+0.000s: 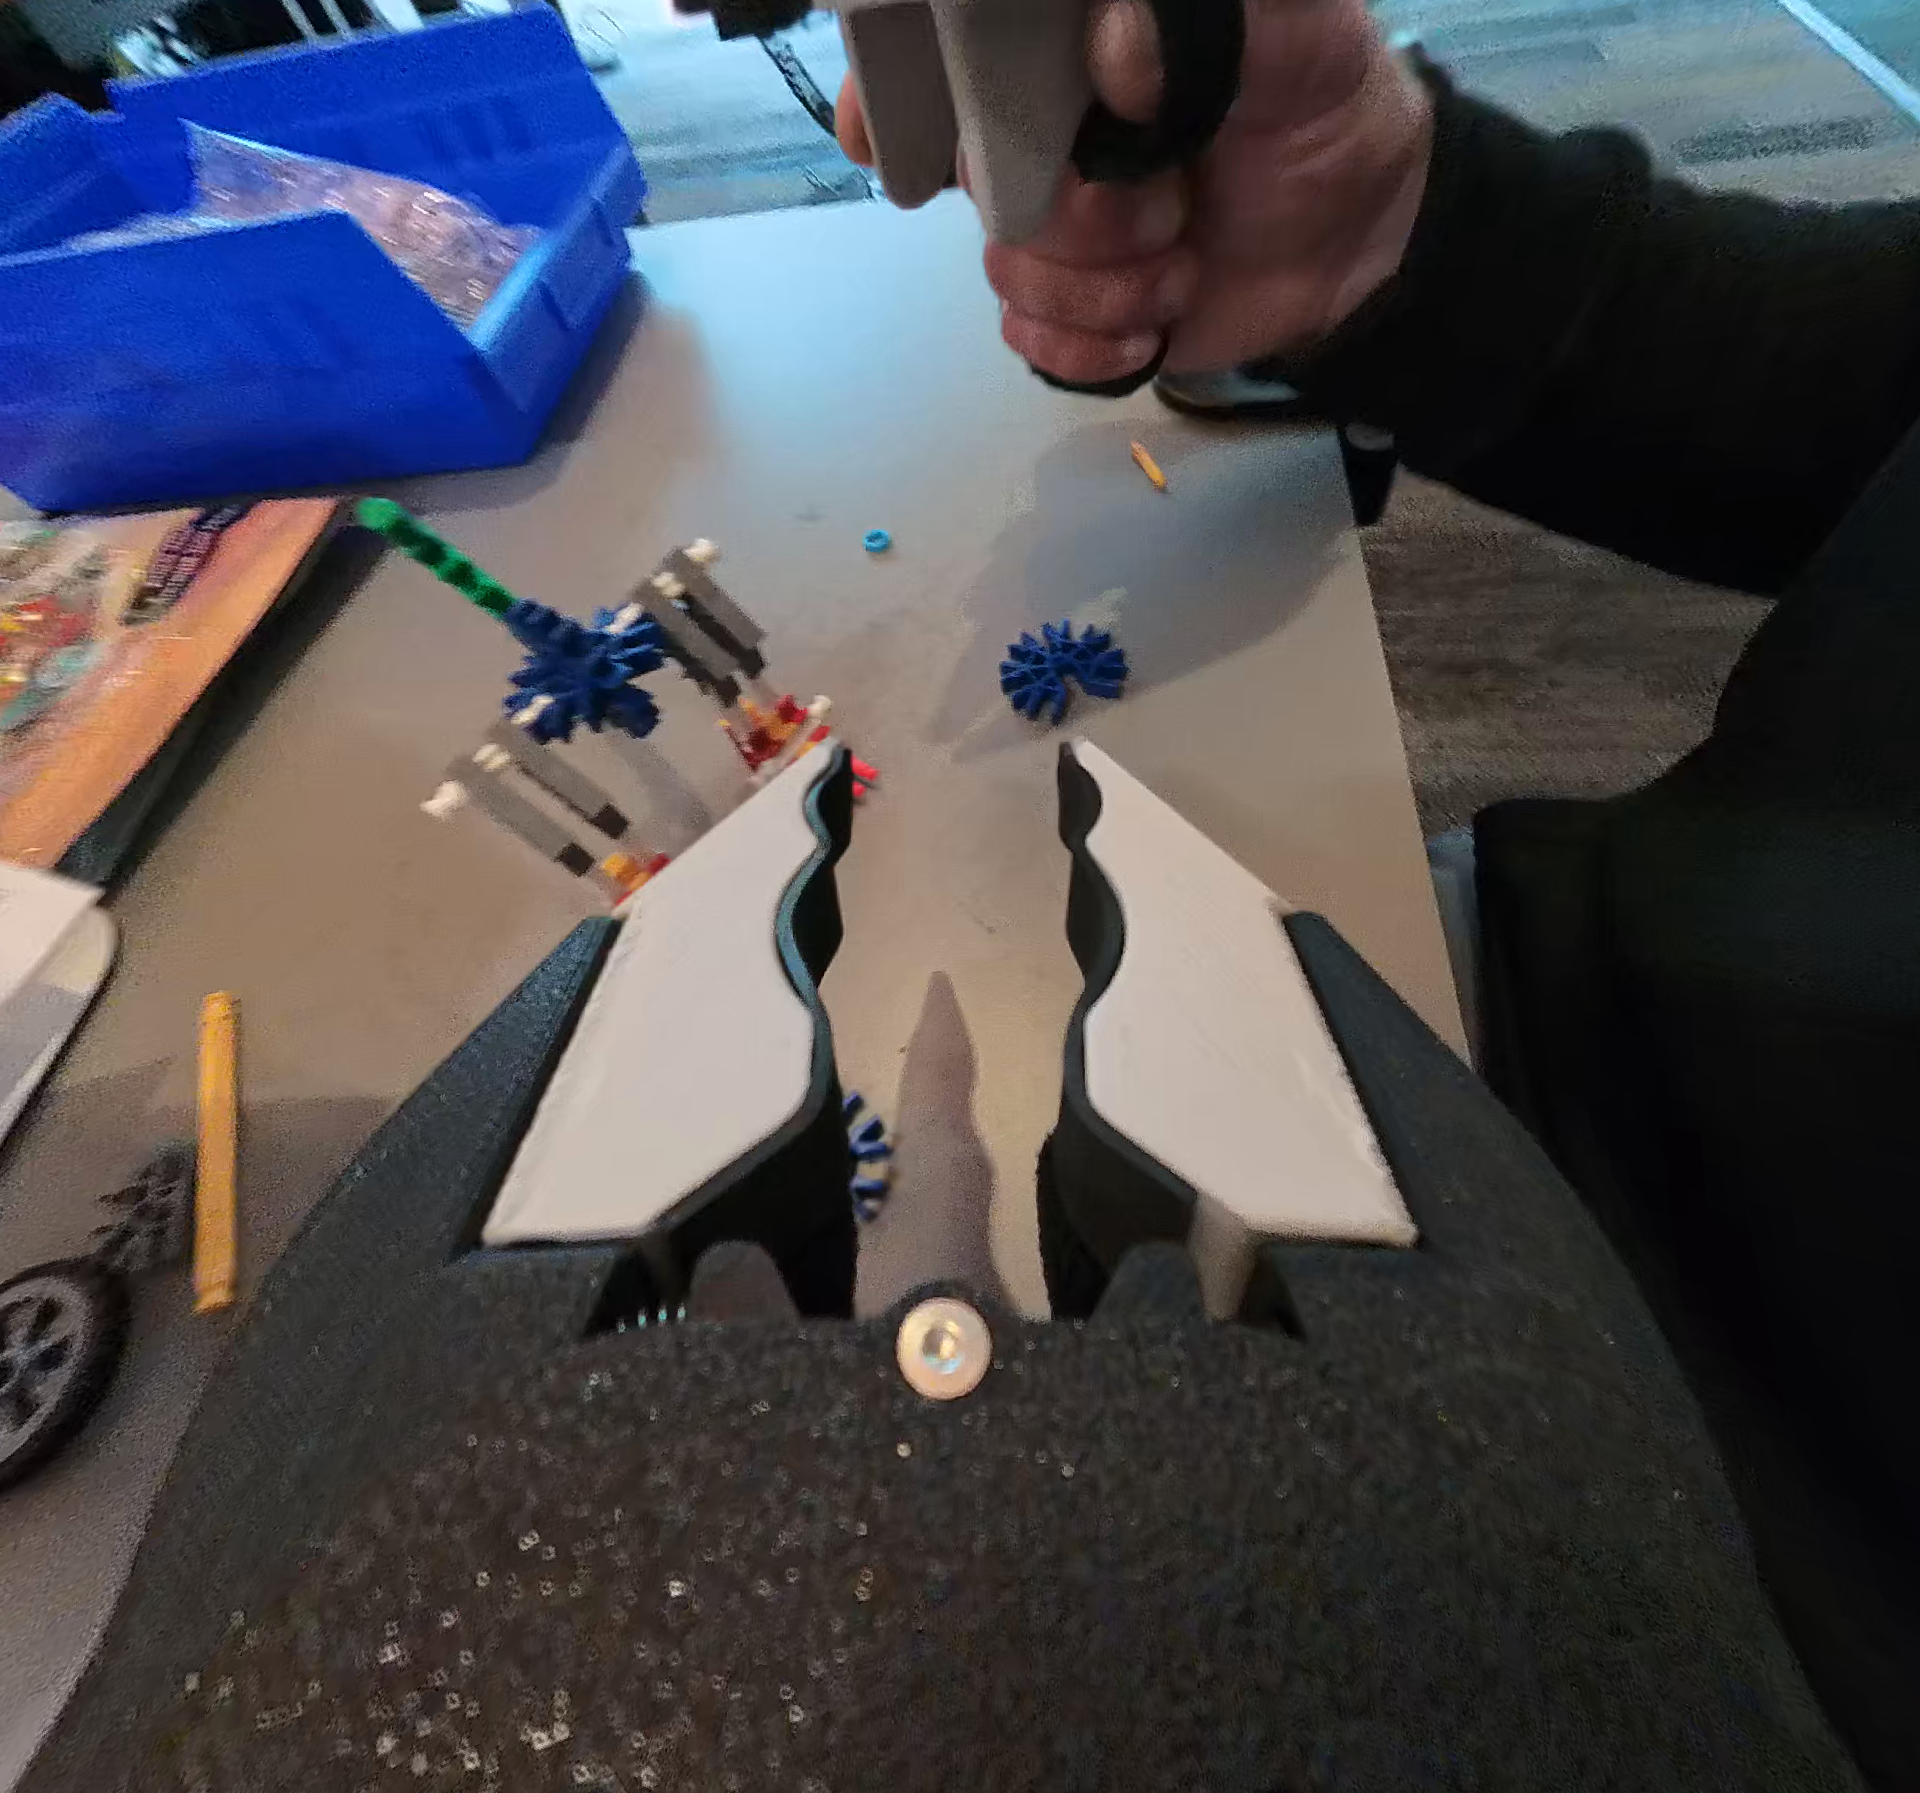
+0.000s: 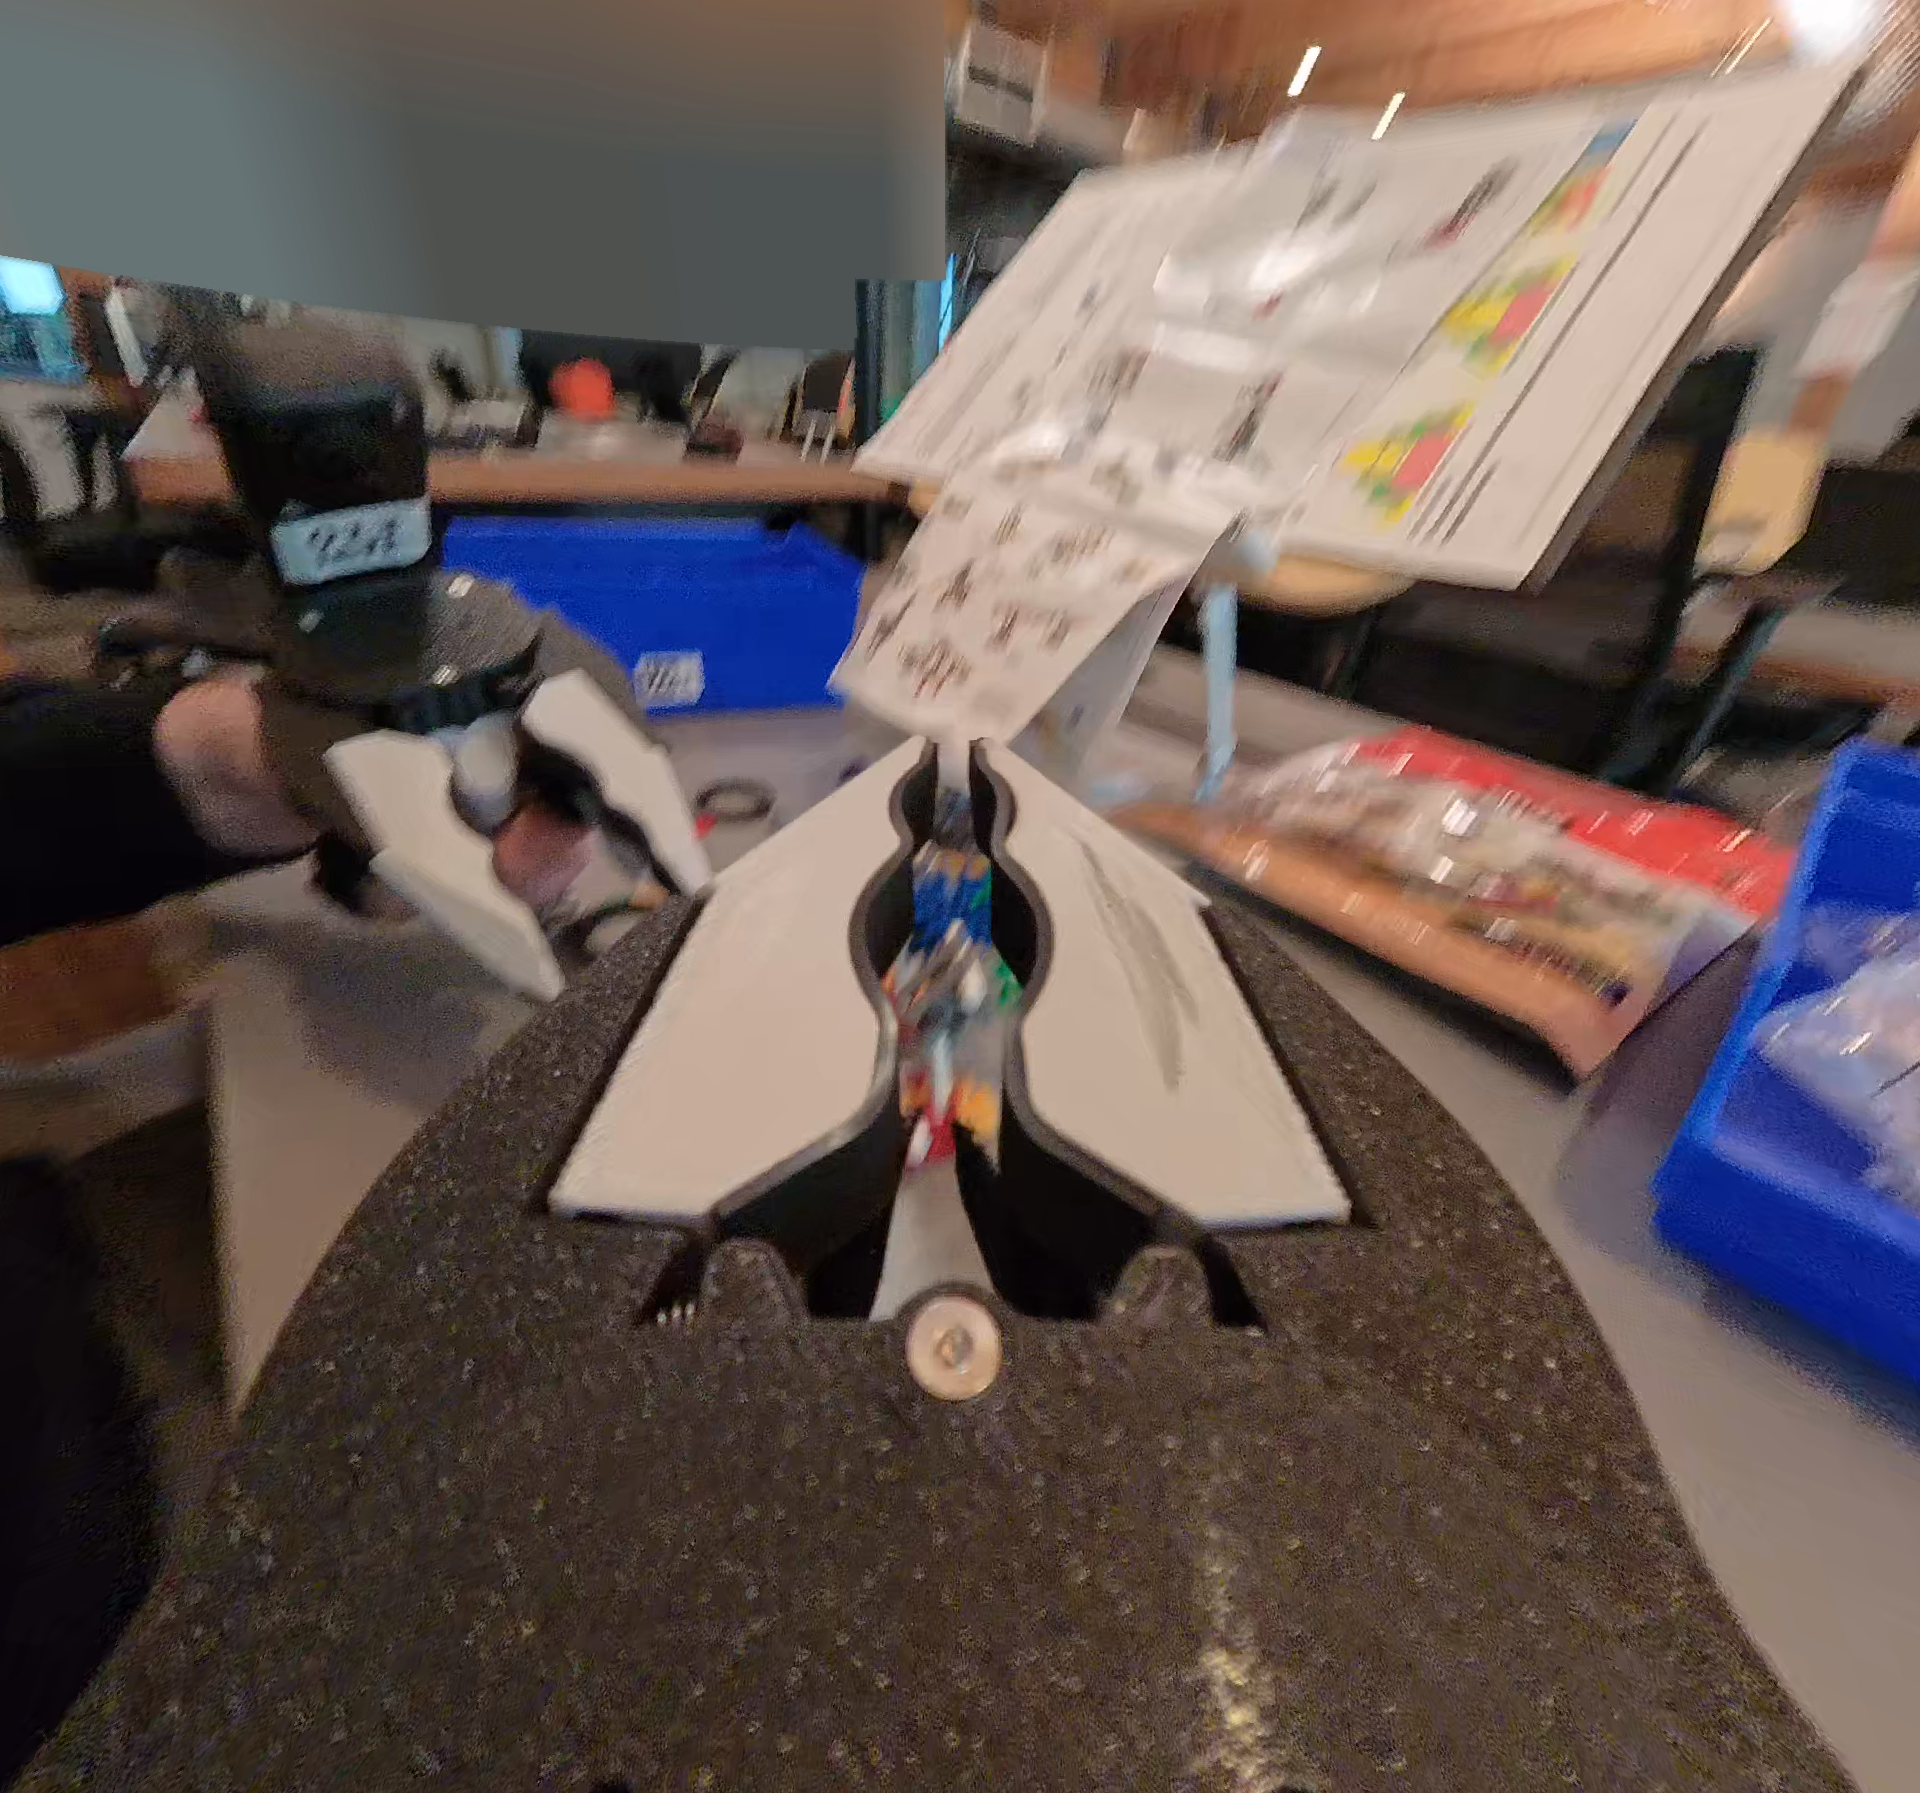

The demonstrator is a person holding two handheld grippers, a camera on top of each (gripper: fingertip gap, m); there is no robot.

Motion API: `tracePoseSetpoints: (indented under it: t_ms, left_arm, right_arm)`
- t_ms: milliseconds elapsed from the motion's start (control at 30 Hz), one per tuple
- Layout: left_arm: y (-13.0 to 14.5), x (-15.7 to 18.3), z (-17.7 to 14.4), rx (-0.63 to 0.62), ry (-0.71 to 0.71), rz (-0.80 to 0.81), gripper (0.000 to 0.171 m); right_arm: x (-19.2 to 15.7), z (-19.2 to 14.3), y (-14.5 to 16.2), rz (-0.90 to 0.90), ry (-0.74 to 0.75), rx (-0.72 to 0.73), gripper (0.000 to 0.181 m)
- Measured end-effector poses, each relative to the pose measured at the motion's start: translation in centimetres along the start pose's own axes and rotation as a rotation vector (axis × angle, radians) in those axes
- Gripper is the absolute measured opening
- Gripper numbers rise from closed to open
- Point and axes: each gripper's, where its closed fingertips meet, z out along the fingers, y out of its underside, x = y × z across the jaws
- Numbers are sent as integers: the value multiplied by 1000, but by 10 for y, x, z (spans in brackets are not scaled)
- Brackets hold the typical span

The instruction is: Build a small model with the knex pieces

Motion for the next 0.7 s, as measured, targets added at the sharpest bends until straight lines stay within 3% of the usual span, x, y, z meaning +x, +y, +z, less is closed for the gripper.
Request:
tracePoseSetpoints:
  t_ms: [133, 233, 467, 700]
  left_arm:
    - [10, 15, 25, -88, 59, 27, 39]
    - [20, 19, 37, -172, 73, 73, 40]
    - [25, -15, 3, -204, -47, 39, 45]
    - [56, -41, -48, -320, -140, -4, 46]
  right_arm:
    - [-28, -27, 70, -2, -116, -427, 20]
    - [-40, -50, 113, -9, -133, -638, 21]
    - [-48, -56, 131, -59, -133, -752, 28]
    - [-47, -52, 145, -79, -162, -846, 29]
